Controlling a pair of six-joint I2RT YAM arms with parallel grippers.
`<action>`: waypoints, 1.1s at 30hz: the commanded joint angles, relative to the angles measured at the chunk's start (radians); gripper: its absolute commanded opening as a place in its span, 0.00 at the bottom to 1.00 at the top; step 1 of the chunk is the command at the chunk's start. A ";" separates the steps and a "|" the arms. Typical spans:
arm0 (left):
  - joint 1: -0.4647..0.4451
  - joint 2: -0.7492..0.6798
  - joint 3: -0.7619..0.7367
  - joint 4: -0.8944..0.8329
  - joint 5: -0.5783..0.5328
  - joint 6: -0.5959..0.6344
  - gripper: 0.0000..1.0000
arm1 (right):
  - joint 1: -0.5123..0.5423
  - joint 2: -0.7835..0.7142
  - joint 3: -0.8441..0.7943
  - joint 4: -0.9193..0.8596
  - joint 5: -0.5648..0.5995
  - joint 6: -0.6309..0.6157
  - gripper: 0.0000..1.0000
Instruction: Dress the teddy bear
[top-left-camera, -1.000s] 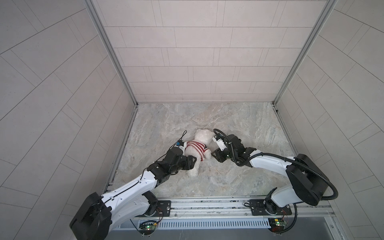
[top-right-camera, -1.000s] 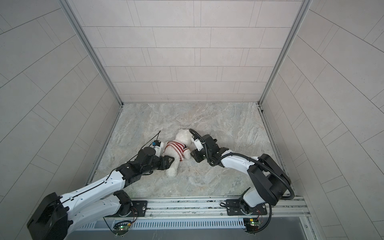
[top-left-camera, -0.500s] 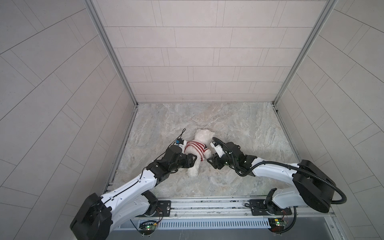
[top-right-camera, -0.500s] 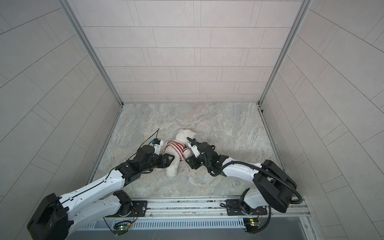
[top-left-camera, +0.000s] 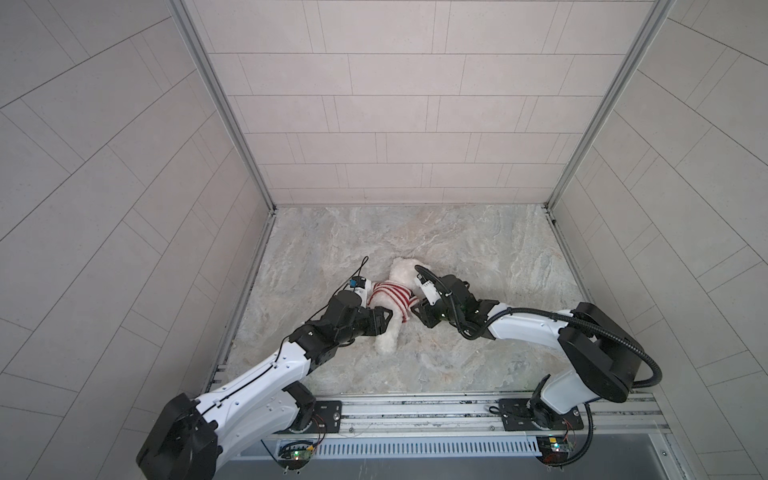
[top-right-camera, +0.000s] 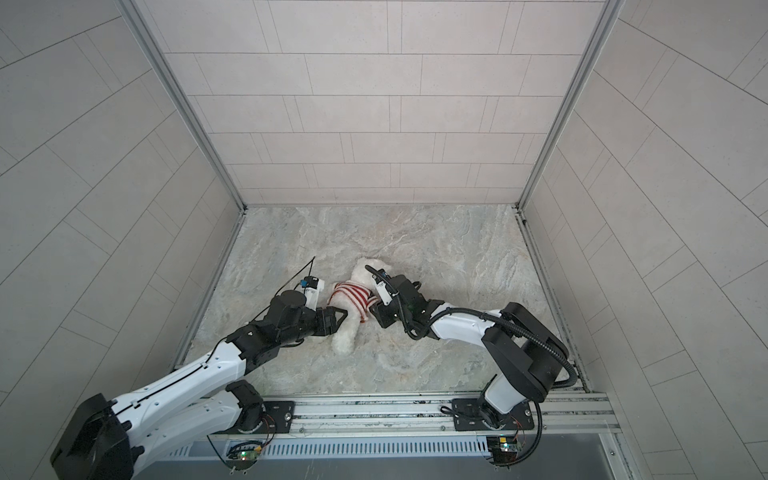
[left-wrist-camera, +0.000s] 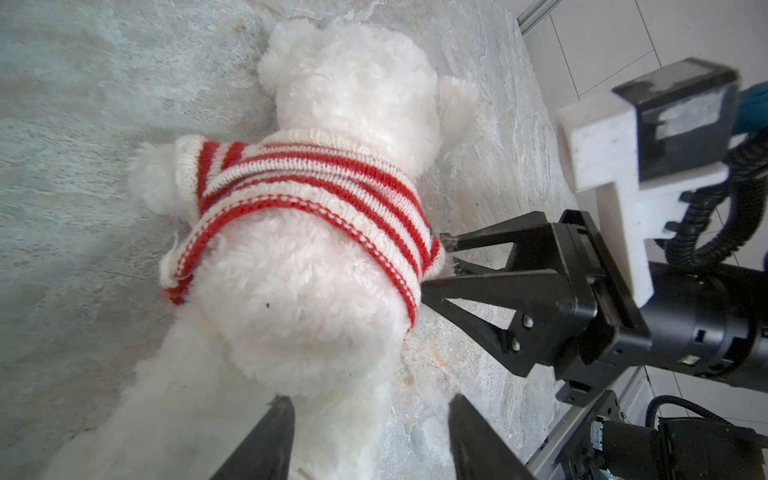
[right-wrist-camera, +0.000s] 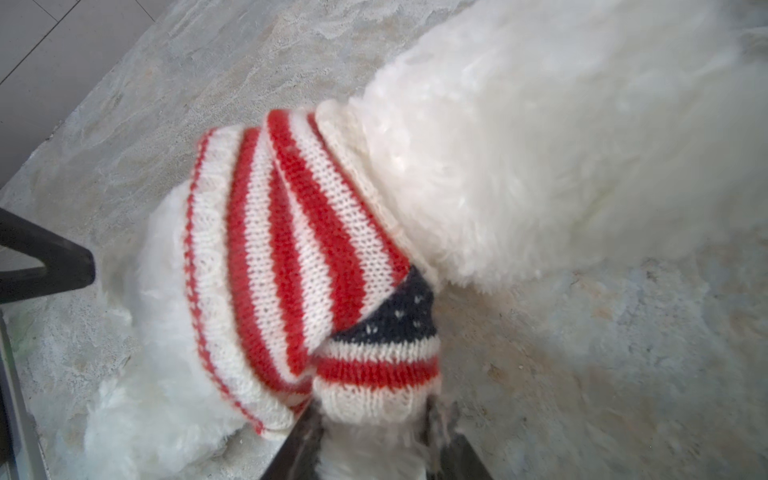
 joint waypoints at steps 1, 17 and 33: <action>0.012 0.023 0.024 -0.010 -0.019 0.028 0.63 | 0.014 -0.020 0.002 -0.021 0.006 -0.009 0.31; 0.006 0.146 0.007 0.095 0.063 -0.003 0.62 | 0.308 -0.155 -0.163 0.047 0.156 0.208 0.19; -0.120 0.172 -0.071 0.070 0.013 0.021 0.55 | 0.013 -0.406 -0.010 -0.336 0.135 -0.018 0.61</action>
